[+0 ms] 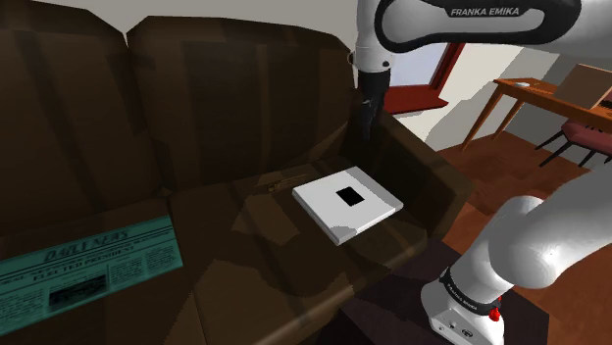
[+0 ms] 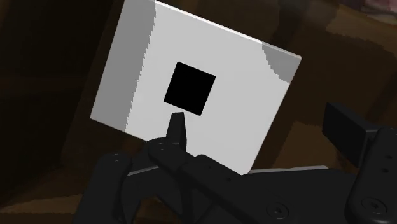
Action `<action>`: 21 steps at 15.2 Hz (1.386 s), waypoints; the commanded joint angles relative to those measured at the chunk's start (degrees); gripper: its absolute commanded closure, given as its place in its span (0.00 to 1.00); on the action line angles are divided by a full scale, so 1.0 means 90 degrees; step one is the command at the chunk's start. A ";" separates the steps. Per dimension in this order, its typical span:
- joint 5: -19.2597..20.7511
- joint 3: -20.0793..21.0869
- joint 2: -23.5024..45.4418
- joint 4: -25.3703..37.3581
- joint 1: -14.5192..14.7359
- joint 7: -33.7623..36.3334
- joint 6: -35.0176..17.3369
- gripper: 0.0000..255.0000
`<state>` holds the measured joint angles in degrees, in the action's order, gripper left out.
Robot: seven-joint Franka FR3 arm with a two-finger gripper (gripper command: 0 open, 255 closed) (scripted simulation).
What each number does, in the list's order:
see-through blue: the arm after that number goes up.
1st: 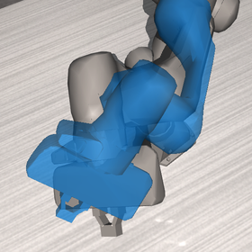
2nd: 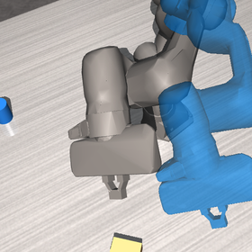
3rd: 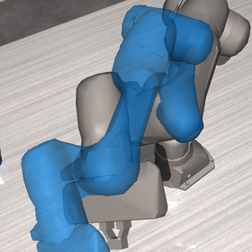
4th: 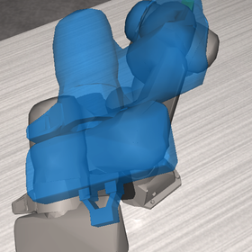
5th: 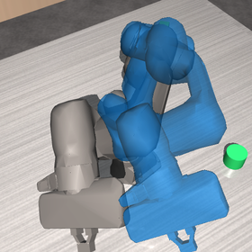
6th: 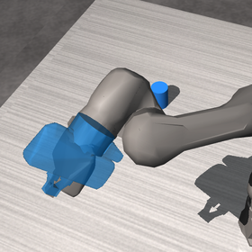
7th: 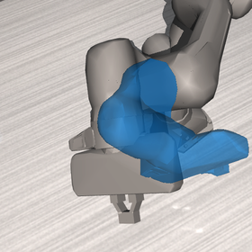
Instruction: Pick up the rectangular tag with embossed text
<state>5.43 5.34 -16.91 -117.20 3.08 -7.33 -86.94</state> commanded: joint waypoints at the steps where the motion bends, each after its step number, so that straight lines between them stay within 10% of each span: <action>1: 0.0278 0.0110 0.0654 0.0451 0.0065 -0.0223 0.0043 0.00; 21: 0.3524 0.0630 0.6621 0.5323 0.1640 -0.2492 0.1287 0.00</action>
<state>35.49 11.20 40.20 -71.13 17.08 -28.11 -75.58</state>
